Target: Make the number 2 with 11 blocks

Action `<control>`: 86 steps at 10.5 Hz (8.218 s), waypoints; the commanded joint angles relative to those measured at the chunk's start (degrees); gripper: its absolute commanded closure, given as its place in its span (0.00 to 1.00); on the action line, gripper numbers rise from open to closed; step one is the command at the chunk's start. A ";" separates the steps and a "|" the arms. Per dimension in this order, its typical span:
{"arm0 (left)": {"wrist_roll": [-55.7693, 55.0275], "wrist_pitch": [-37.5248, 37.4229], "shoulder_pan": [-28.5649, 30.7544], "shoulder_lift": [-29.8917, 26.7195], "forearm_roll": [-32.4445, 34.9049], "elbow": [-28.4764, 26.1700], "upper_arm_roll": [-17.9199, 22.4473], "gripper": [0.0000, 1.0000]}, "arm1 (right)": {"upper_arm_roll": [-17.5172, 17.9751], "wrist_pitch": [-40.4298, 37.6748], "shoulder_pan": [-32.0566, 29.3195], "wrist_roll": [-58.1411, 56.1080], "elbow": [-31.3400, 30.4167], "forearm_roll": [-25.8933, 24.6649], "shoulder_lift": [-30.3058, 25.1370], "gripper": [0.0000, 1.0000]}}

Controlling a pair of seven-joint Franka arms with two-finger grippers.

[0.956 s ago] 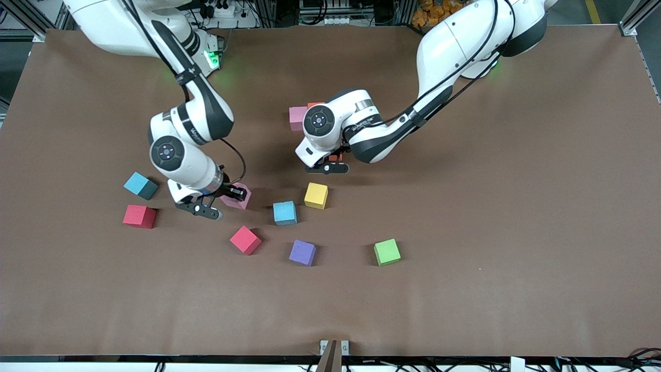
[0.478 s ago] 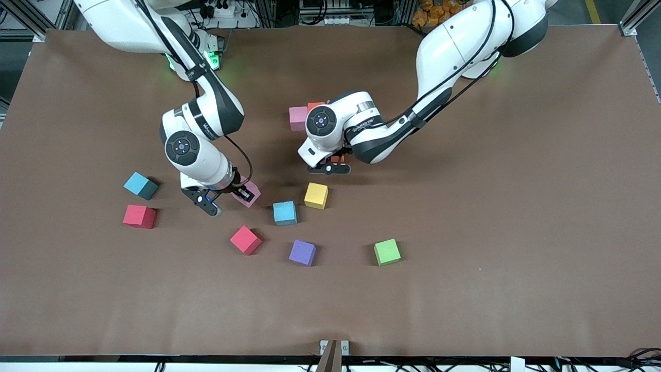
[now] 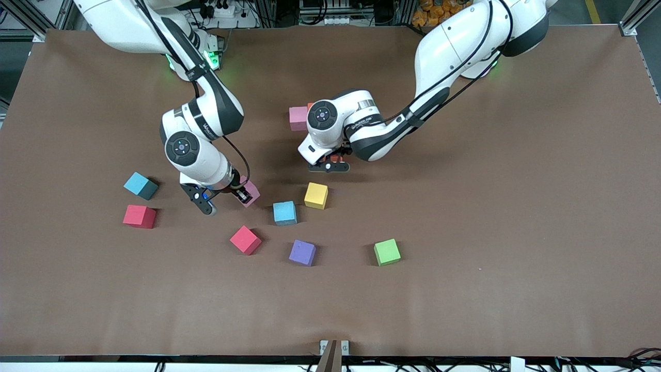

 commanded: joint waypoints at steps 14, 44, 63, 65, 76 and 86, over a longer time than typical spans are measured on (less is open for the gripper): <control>-4.74 3.78 3.91 -2.56 3.46 -8.86 -3.96 1.00 | 1.93 -0.21 2.29 31.28 -0.57 0.70 -1.12 1.00; 10.07 -3.42 26.12 -9.76 3.37 -7.28 -18.37 0.00 | 15.47 11.56 0.87 39.87 -13.84 11.77 -3.24 1.00; 90.01 38.03 12.00 -0.02 -0.93 5.81 16.78 0.00 | 15.29 15.08 7.30 52.46 -10.59 10.98 2.92 1.00; 90.09 38.94 11.99 0.16 -1.99 5.64 17.93 0.00 | 15.29 15.25 7.39 53.69 -10.50 10.11 2.92 1.00; 88.87 38.50 13.04 -1.85 -3.13 3.54 17.58 0.00 | 13.09 15.43 10.29 55.10 -8.57 8.61 4.59 1.00; 85.52 38.50 16.29 -2.04 -3.13 2.83 17.23 0.00 | 13.01 15.43 10.55 55.10 -8.48 8.08 4.76 0.92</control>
